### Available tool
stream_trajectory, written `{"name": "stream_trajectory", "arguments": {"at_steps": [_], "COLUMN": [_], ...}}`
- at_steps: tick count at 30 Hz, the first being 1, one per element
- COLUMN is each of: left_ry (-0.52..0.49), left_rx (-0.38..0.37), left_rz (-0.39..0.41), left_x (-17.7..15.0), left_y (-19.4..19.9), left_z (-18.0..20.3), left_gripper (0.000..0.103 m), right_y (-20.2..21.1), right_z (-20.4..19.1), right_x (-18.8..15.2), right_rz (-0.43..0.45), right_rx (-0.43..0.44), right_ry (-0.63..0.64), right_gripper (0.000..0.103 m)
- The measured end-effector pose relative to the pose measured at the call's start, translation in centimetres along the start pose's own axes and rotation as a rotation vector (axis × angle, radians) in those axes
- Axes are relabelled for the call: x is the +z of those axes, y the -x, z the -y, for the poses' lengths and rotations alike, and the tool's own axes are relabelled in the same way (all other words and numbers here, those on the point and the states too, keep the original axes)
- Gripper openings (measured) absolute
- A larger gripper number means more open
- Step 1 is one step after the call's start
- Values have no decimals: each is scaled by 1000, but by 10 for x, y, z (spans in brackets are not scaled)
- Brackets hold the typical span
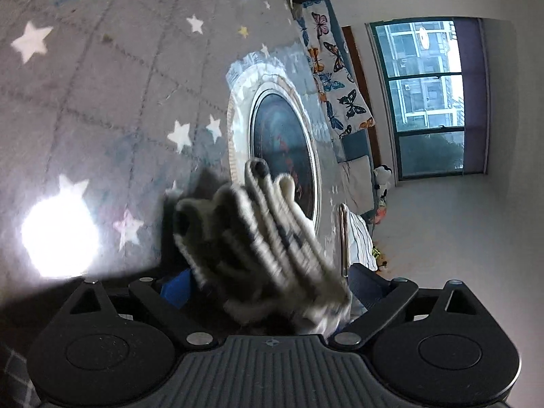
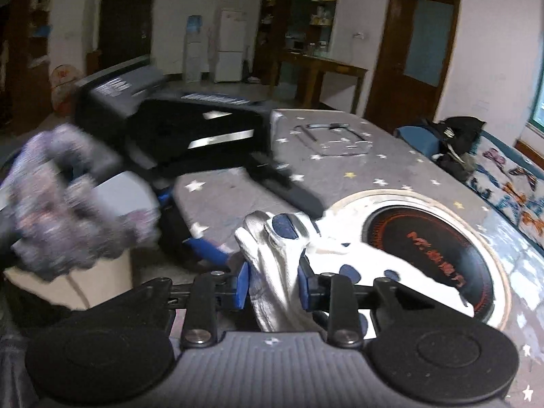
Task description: Fold clothes
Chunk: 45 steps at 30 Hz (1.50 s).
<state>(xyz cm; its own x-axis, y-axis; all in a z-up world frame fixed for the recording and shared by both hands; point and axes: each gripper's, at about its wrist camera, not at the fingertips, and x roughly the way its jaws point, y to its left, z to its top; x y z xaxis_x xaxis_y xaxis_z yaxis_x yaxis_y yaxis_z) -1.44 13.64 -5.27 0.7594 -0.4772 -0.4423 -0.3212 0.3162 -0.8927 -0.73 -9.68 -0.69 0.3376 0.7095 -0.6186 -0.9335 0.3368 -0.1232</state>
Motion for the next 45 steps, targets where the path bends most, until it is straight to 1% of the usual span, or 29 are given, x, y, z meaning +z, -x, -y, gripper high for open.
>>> {"name": "stream_trajectory", "arguments": {"at_steps": [1, 3, 4, 5, 6, 7, 8, 9, 11, 16, 17, 20, 23, 24, 26, 29, 33, 37, 45], "left_ry": [1, -9, -19, -25, -30, -34, -40, -46, -54, -64, -79, -118, -170, -183, -233, -259, -256, -256, -243], "left_rx": [0, -2, -5, -5, -3, -2, -1, -4, -9, 16, 22, 37, 68, 75, 99, 110, 112, 107, 87], "left_rz": [-1, 0, -1, -1, 0, 0, 1, -3, -19, -41, -41, -38, -27, -26, -19, -14, -18, -23, -43], "left_x": [1, 3, 3, 3, 3, 3, 3, 4, 6, 6, 6, 4, 1, 1, -1, -4, -1, 2, 8], "left_y": [-2, -3, -4, -5, -5, -5, -5, -6, -8, -15, -16, -14, -14, -15, -16, -15, -18, -19, -19], "left_z": [-1, -2, -3, -3, -4, -4, -5, -5, -7, -12, -12, -8, -2, -1, 3, 4, 2, 2, -3], "left_gripper": [91, 77, 74, 67, 58, 55, 48, 47, 48, 49, 46, 47, 47, 47, 43, 41, 37, 37, 38], "right_y": [0, 0, 0, 1, 1, 2, 2, 2, 3, 0, 0, 0, -2, -2, -3, -3, -3, -5, -10], "right_z": [-3, -6, -7, -7, -7, -7, -6, -6, -4, -9, -9, -8, -8, -9, -11, -11, -9, -9, -12], "right_x": [-2, -6, -7, -8, -8, -9, -9, -10, -11, -14, -14, -14, -14, -14, -13, -12, -11, -9, -8], "right_rz": [-5, -16, -20, -18, -15, -12, -9, -6, -2, -13, -13, -14, -17, -17, -16, -19, -28, -38, -56], "right_rx": [9, 25, 30, 31, 33, 34, 37, 40, 47, 56, 55, 56, 62, 63, 66, 70, 72, 69, 72], "right_ry": [12, 33, 39, 37, 34, 29, 20, 10, -9, -5, -7, -17, -14, -9, 0, 0, -9, -9, 10], "right_gripper": [28, 28, 29, 30, 33, 35, 35, 35, 35, 36, 36, 38, 40, 42, 43, 43, 46, 50, 54]}}
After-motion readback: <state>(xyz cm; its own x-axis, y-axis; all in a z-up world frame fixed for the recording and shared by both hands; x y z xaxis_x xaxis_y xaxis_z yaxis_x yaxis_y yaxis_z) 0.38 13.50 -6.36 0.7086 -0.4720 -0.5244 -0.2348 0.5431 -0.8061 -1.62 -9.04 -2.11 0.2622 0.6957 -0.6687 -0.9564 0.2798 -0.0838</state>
